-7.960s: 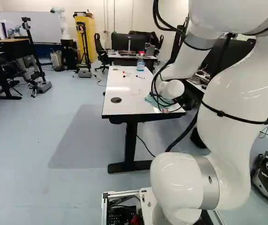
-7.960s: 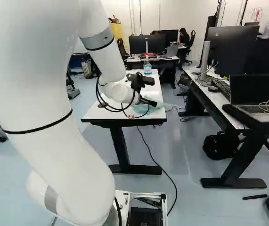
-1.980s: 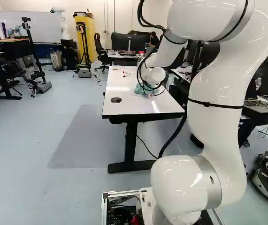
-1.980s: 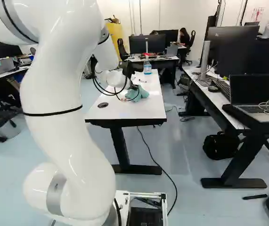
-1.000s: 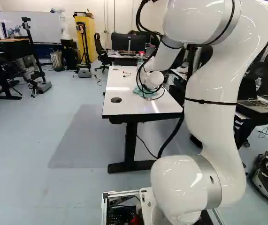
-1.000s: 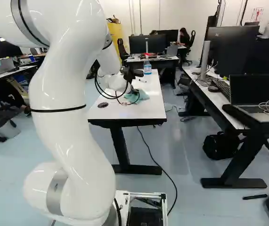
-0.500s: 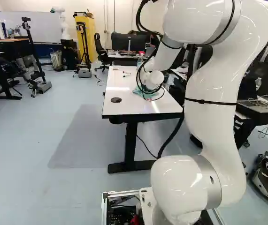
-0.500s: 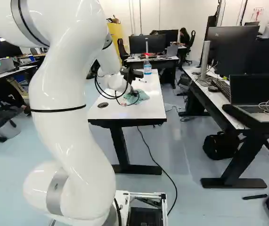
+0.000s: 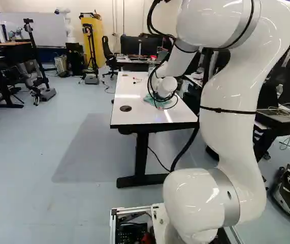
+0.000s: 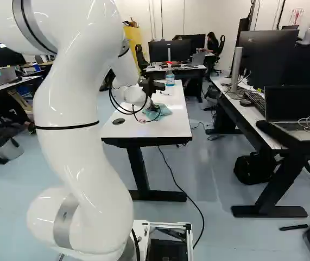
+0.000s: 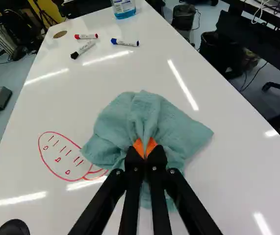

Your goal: Clean the table with the green towel

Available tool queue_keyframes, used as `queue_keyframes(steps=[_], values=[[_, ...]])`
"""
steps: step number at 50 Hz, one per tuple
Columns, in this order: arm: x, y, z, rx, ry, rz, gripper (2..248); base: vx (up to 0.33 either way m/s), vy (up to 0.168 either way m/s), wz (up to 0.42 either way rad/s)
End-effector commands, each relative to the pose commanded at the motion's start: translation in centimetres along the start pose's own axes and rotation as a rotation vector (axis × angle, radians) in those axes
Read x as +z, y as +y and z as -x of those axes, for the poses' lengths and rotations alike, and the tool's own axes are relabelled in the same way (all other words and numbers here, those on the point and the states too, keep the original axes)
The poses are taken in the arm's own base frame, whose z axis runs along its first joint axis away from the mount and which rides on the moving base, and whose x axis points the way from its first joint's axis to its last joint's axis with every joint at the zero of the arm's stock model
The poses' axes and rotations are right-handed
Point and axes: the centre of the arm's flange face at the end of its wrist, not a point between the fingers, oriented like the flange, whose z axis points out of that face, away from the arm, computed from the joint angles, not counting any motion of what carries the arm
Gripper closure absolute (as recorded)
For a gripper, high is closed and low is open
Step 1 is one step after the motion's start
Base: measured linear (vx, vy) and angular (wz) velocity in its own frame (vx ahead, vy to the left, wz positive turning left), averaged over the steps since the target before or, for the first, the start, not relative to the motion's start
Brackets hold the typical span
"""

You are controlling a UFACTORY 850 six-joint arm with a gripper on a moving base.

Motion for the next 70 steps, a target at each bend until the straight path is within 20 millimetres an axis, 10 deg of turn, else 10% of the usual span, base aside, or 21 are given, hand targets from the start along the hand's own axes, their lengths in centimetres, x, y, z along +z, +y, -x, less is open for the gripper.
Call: queue_keyframes(steps=[30,70], values=[[1.7,-0.8,-0.9,-0.002,0.004,-0.007,226,0.0,0.0,0.0],[4.5,-7.2,-1.3,-0.054,0.017,-0.088,226,0.0,0.0,0.0]])
